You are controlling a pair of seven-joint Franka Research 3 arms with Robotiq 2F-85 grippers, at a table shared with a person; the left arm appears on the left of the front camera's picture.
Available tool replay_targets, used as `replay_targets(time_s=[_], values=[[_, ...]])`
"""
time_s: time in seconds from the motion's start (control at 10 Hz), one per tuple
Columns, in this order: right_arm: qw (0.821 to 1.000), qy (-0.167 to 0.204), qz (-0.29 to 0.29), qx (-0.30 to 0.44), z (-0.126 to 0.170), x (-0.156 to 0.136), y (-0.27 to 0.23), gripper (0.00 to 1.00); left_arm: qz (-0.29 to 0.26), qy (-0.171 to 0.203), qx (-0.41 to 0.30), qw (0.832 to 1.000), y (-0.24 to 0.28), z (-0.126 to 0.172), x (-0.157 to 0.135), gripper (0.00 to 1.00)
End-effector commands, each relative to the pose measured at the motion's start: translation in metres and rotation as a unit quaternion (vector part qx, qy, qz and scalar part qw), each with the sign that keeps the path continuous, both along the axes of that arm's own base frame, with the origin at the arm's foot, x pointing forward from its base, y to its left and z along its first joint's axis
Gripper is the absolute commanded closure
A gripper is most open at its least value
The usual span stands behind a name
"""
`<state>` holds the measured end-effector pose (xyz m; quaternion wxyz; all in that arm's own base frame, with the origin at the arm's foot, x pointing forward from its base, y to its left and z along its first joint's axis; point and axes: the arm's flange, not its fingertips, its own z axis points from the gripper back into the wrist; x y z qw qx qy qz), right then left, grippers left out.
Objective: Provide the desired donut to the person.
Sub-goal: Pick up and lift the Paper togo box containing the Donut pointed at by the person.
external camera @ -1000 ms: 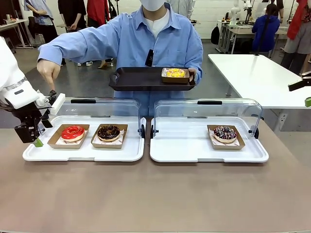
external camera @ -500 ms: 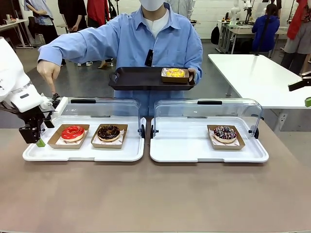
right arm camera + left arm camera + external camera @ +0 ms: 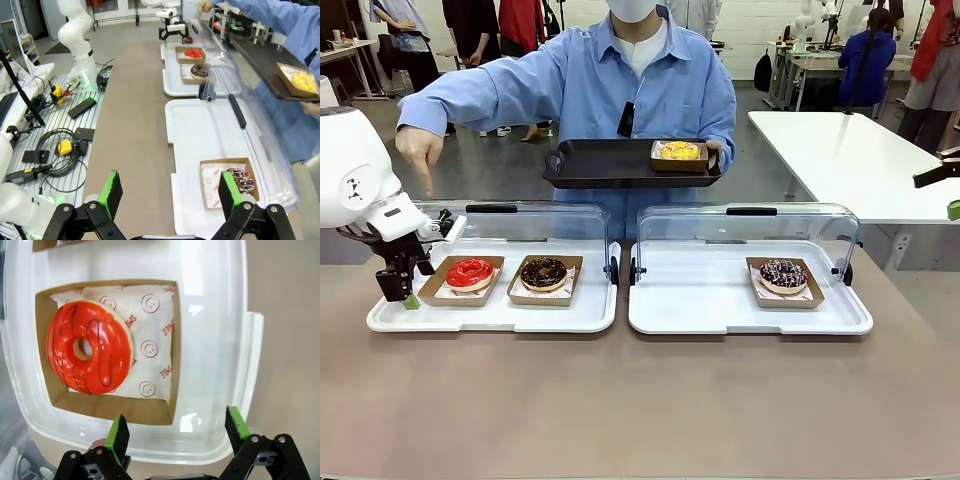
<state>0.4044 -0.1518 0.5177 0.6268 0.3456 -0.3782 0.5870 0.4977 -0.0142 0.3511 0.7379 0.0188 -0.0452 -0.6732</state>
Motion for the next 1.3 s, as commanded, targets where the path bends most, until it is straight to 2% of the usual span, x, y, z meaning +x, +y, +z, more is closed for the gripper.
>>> replay_targets(time_s=[0.0, 0.7, 0.9, 1.0, 1.1, 1.2], values=[[1.0, 0.001, -0.001, 0.002, -0.001, 0.001, -0.001, 0.0, -0.005, 0.014, -0.017, 1.0, 0.003, 0.002, 0.016, 0.0], [1.0, 0.001, -0.001, 0.002, -0.001, 0.001, -0.001, 0.0, -0.006, 0.051, -0.016, 0.999, -0.001, -0.025, 0.018, 0.0], [1.0, 0.001, -0.001, 0.002, -0.001, 0.001, -0.001, 0.0, -0.01, 0.047, -0.025, 0.999, -0.002, -0.029, 0.019, 0.0], [1.0, 0.001, -0.001, 0.002, -0.001, 0.001, -0.001, 0.0, -0.015, 0.042, -0.033, 0.998, -0.002, -0.029, 0.017, 0.19], [1.0, 0.001, -0.001, 0.002, -0.001, 0.001, -0.001, 0.0, -0.017, 0.039, -0.034, 0.998, -0.002, -0.027, 0.017, 0.56], [1.0, 0.001, -0.001, 0.002, -0.001, 0.001, -0.001, 0.0, -0.021, 0.038, -0.034, 0.998, -0.002, -0.025, 0.017, 0.76]])
